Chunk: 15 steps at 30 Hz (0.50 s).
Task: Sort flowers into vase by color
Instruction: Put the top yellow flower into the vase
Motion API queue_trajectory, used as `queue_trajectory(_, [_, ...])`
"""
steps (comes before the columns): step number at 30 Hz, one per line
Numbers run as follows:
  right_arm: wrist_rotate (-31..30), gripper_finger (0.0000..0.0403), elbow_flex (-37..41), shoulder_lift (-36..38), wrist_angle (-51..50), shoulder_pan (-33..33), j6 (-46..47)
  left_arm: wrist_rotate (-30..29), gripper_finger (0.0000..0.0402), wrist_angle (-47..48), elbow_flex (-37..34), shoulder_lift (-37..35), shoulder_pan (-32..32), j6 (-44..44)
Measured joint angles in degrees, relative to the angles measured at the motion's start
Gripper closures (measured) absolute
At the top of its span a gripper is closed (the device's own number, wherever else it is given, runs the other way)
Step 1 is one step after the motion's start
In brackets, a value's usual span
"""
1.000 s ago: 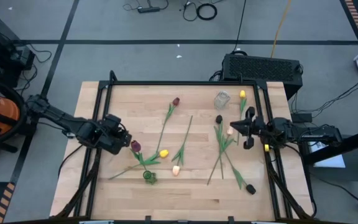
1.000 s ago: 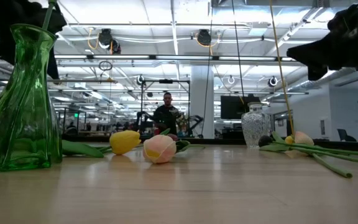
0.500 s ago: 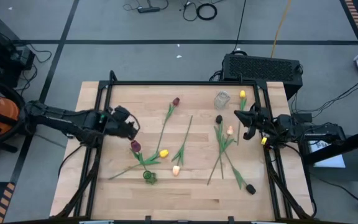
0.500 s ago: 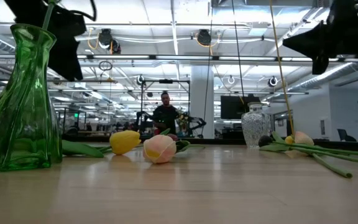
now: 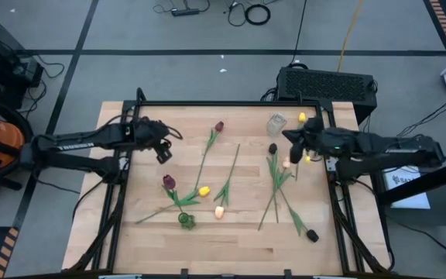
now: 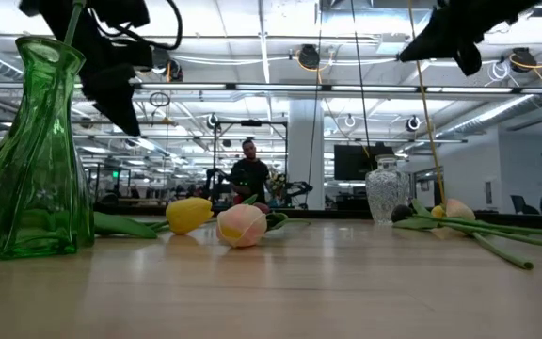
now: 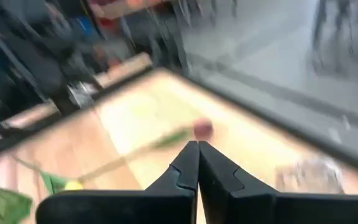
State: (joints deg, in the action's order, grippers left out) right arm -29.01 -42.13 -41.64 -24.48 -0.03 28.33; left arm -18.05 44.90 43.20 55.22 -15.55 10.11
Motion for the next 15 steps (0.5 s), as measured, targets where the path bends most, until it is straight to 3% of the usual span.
queue_trajectory(3, [0.0, 0.0403, -8.9, -7.4, -15.4, 0.0, 10.6, 1.3, 0.0198, -5.8, -1.5, 0.0, -2.7, -3.1])
queue_trajectory(9, [0.8, 0.0403, -21.6, -18.3, -45.3, -1.5, 38.4, 2.7, 0.0198, -14.8, -2.1, 0.0, -5.1, -0.3])
queue_trajectory(12, [0.9, 0.0403, -23.2, -20.8, -52.4, -2.5, 47.1, 3.2, 0.0198, -18.7, -2.1, 0.0, -5.2, -0.1])
queue_trajectory(15, [0.9, 0.0403, -22.2, -21.9, -52.5, -4.0, 52.3, 5.0, 0.0198, -21.2, -2.1, 0.0, -5.2, -0.1])
